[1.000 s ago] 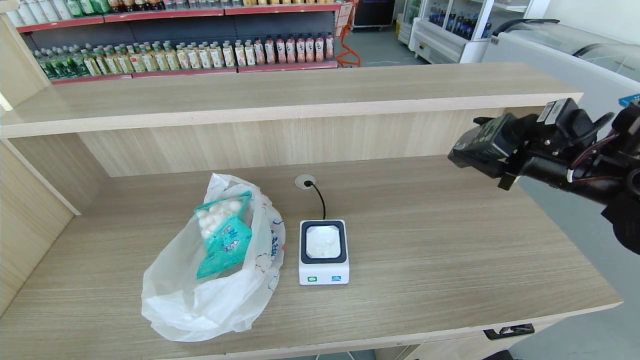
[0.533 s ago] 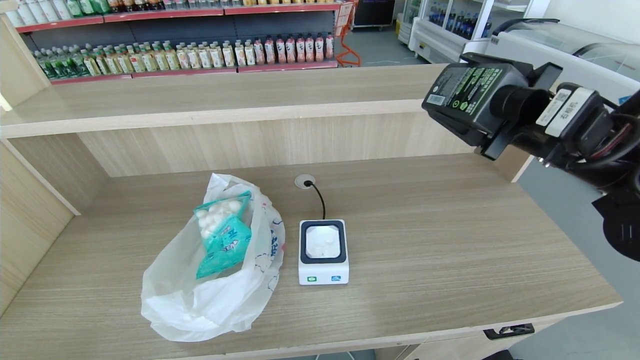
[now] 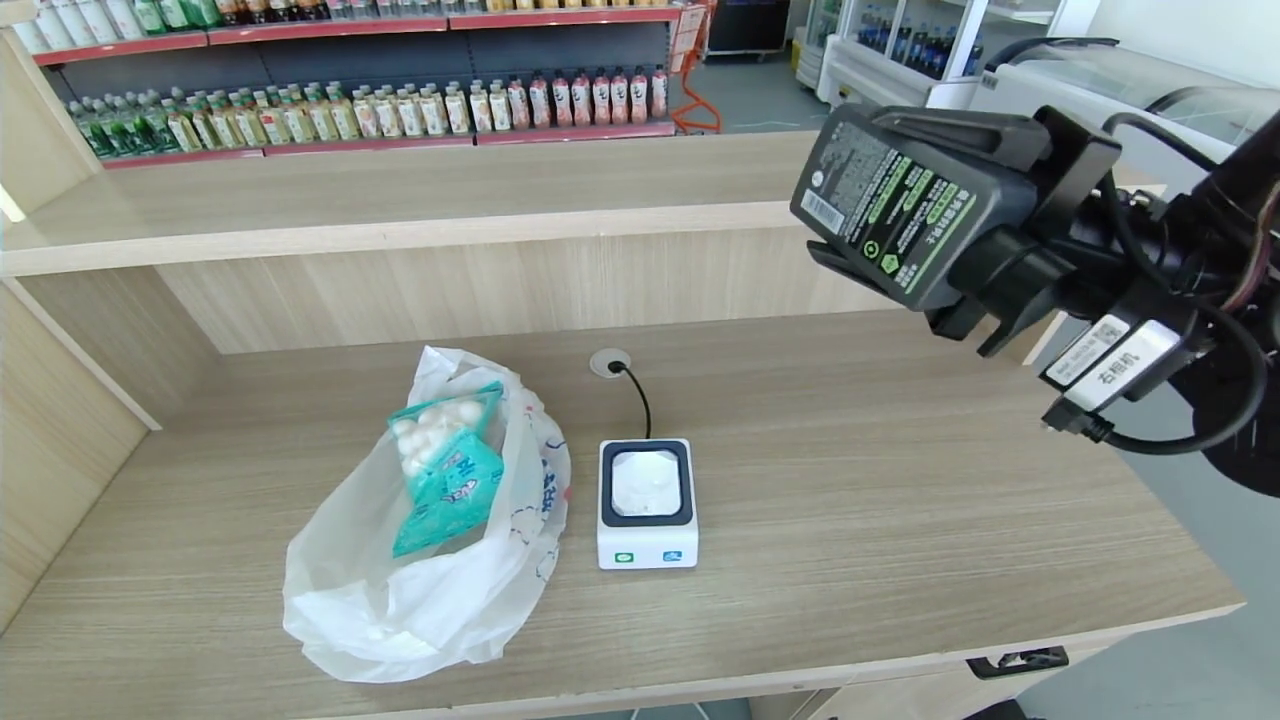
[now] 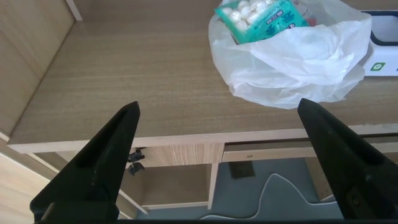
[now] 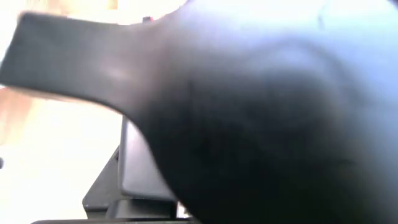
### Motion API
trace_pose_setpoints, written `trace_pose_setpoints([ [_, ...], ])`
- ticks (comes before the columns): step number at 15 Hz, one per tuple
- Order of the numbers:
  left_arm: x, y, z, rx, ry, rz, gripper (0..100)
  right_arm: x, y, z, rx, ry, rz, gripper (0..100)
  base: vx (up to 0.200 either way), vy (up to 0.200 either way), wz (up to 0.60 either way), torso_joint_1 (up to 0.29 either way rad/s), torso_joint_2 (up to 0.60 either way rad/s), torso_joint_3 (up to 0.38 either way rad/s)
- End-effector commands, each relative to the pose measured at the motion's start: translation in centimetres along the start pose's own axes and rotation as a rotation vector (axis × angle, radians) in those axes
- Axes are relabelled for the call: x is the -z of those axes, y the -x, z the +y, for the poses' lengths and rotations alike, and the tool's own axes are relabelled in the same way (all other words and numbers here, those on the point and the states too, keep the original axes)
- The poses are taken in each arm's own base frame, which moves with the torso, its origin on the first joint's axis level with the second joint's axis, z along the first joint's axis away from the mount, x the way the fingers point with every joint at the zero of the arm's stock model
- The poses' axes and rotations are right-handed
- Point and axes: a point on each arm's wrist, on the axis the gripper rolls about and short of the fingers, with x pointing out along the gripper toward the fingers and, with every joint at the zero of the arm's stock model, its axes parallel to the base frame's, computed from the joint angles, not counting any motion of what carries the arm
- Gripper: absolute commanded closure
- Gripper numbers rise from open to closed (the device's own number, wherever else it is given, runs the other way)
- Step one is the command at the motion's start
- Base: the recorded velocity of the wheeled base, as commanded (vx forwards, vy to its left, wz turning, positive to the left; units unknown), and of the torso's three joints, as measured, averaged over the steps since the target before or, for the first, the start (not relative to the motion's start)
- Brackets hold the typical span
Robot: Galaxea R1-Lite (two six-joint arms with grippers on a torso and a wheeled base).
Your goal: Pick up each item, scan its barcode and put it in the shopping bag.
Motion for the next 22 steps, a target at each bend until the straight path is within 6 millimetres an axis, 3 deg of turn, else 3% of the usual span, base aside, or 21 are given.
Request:
trace_pose_setpoints([
  [1, 0.0, 0.0, 0.0, 0.000, 0.000, 0.000, 0, -1.6, -2.8, -1.4, 0.072, 0.061, -0.145, 100, 0.000, 0.000, 0.00, 0.000, 0.00, 0.000],
  [3, 0.0, 0.0, 0.0, 0.000, 0.000, 0.000, 0, -3.2, -4.7, -2.0, 0.109, 0.049, -0.226, 100, 0.000, 0.000, 0.00, 0.000, 0.00, 0.000],
  [9, 0.0, 0.0, 0.0, 0.000, 0.000, 0.002, 0, -4.4, -6.0, -2.8, 0.169, 0.072, -0.287, 100, 0.000, 0.000, 0.00, 0.000, 0.00, 0.000],
  [11, 0.0, 0.0, 0.0, 0.000, 0.000, 0.000, 0, -5.7, -7.0, -3.0, 0.216, 0.073, -0.338, 100, 0.000, 0.000, 0.00, 0.000, 0.00, 0.000],
  [14, 0.0, 0.0, 0.0, 0.000, 0.000, 0.000, 0, -6.8, -7.5, -1.9, 0.240, 0.069, -0.369, 100, 0.000, 0.000, 0.00, 0.000, 0.00, 0.000],
  [22, 0.0, 0.0, 0.0, 0.000, 0.000, 0.000, 0, -6.9, -5.1, -0.2, 0.209, 0.085, -0.311, 100, 0.000, 0.000, 0.00, 0.000, 0.00, 0.000],
])
